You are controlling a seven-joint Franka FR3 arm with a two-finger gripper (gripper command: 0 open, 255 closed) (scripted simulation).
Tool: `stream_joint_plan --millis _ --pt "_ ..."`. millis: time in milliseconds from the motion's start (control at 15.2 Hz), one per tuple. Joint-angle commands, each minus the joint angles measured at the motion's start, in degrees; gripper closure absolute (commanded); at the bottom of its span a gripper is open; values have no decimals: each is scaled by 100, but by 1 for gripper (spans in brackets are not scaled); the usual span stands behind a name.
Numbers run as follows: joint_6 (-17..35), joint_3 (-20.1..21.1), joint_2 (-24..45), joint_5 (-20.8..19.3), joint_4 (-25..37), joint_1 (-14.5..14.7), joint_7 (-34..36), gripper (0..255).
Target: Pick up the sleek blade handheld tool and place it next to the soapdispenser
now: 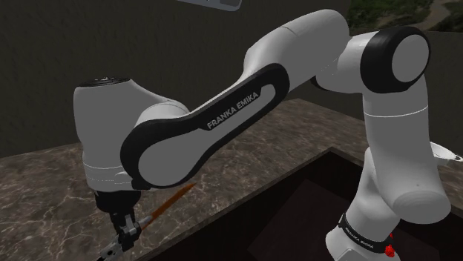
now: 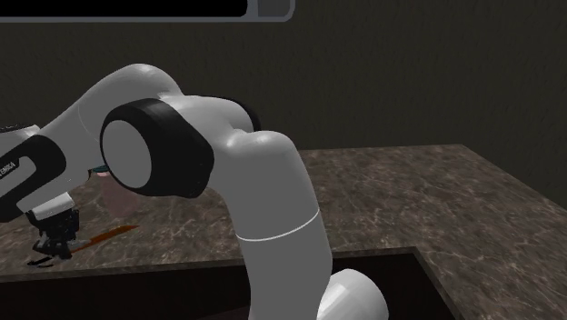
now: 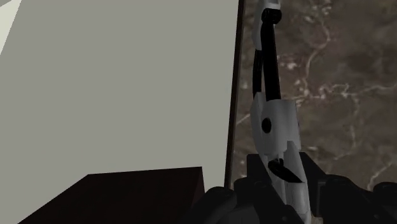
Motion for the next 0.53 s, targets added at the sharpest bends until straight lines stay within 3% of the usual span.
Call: stream_joint_plan --millis 0,198,264,462 --pt "6 0 2 -2 -3 2 2 255" --pt "6 0 2 -2 -3 2 2 255" --pt "6 0 2 -2 -3 1 2 0" --pt "6 0 2 -2 -3 1 2 0"
